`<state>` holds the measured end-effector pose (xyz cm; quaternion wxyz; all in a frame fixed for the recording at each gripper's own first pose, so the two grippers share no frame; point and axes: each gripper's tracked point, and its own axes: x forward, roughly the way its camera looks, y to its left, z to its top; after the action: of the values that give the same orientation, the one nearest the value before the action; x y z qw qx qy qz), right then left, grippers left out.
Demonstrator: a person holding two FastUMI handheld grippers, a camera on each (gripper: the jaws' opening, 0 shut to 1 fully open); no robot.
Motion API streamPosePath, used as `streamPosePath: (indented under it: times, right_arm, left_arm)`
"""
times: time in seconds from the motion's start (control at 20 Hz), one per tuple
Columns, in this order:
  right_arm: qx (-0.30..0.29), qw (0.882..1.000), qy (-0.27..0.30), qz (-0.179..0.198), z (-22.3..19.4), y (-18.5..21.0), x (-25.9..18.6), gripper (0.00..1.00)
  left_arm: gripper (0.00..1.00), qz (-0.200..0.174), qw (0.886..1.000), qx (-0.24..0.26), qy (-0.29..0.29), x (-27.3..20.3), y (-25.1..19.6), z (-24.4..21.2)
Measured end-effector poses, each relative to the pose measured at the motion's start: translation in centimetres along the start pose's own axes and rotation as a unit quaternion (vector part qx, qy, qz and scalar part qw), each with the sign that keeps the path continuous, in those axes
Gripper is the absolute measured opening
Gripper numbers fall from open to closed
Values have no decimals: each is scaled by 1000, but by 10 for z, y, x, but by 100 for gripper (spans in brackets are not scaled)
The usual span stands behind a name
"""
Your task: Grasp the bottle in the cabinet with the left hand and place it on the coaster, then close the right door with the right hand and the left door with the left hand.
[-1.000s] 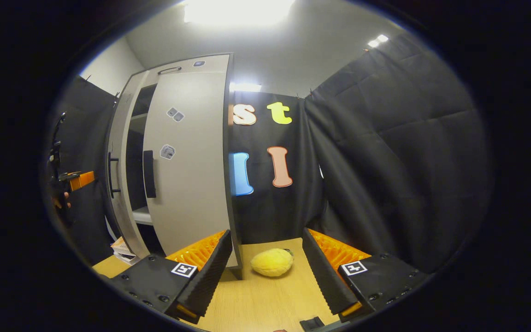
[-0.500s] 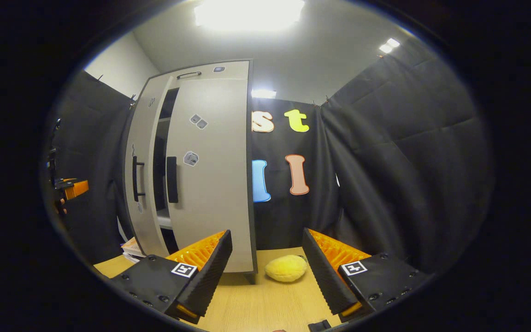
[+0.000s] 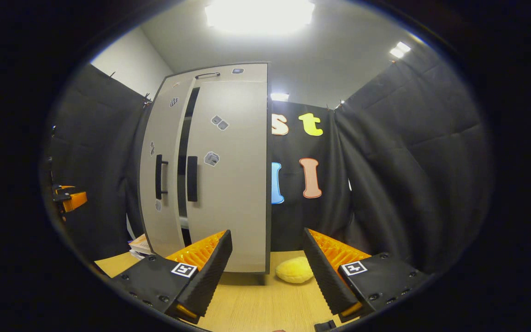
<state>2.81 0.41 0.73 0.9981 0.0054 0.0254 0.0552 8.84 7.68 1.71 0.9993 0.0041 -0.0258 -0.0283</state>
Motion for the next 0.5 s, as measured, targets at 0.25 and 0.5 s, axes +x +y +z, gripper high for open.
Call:
streamPosePath:
  times: [0.25, 0.5]
  right_arm:
    - [6, 1000, -13, -2, 5, 3, -5, 98]
    - [9, 999, -33, 0, 15, 8, -8, 97]
  left_arm:
    - [96, 0, 1000, -5, -9, -29, 3, -5]
    - [96, 6, 1000, -1, 0, -33, 8, -15]
